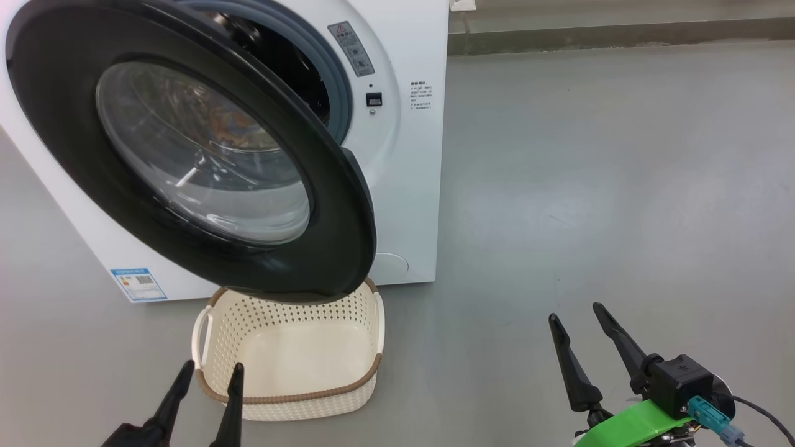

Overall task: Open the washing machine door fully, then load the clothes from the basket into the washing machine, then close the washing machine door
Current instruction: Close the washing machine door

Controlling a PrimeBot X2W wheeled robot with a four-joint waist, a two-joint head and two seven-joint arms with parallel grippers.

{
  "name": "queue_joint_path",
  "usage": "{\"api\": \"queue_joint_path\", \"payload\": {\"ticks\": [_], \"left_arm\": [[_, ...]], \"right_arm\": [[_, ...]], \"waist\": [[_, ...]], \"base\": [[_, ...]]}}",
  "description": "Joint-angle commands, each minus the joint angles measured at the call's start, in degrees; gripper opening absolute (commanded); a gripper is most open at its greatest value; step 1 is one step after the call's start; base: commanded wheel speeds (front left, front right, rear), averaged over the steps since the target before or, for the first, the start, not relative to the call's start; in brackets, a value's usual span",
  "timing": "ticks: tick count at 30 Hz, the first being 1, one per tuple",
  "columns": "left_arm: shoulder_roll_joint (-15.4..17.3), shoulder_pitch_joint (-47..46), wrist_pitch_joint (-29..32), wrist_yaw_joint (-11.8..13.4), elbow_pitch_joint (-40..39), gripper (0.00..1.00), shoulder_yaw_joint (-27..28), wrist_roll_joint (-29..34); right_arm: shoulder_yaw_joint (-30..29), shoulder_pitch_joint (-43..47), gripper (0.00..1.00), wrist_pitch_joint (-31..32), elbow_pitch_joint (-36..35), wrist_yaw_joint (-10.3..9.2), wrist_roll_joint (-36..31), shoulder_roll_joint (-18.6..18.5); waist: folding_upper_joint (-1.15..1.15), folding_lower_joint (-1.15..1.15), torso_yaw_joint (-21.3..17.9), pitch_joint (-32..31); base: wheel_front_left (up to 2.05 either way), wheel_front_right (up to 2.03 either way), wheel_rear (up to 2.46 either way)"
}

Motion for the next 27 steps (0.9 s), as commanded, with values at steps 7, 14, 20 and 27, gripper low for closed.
{"api": "queue_joint_path", "payload": {"ticks": [7,14,20,27], "left_arm": [[0.39,-2.10,-0.37,-0.14,-0.98,1.00,1.78,0.79],[0.22,-2.22,-0.37,-0.14,-0.79,1.00,1.86,1.18],[0.04,-2.09,-0.37,-0.14,-0.82,1.00,1.99,1.27],[-0.06,-2.01,-0.37,-0.14,-0.72,1.00,1.94,1.46]], "right_arm": [[0.98,-1.01,1.00,-0.69,-1.31,0.09,-0.40,0.08],[0.88,-1.11,1.00,-0.69,-1.20,0.09,-0.31,0.08],[0.79,-1.13,1.00,-0.69,-1.20,0.09,-0.40,0.08],[0.88,-1.15,1.00,-0.69,-1.13,0.09,-0.37,0.08]], "waist": [[0.00,0.00,0.09,0.08],[0.00,0.00,0.24,0.10],[0.00,0.00,0.32,0.04],[0.00,0.00,0.30,-0.06]], "base": [[0.00,0.00,0.00],[0.00,0.00,0.00],[0.00,0.00,0.00],[0.00,0.00,0.00]]}}
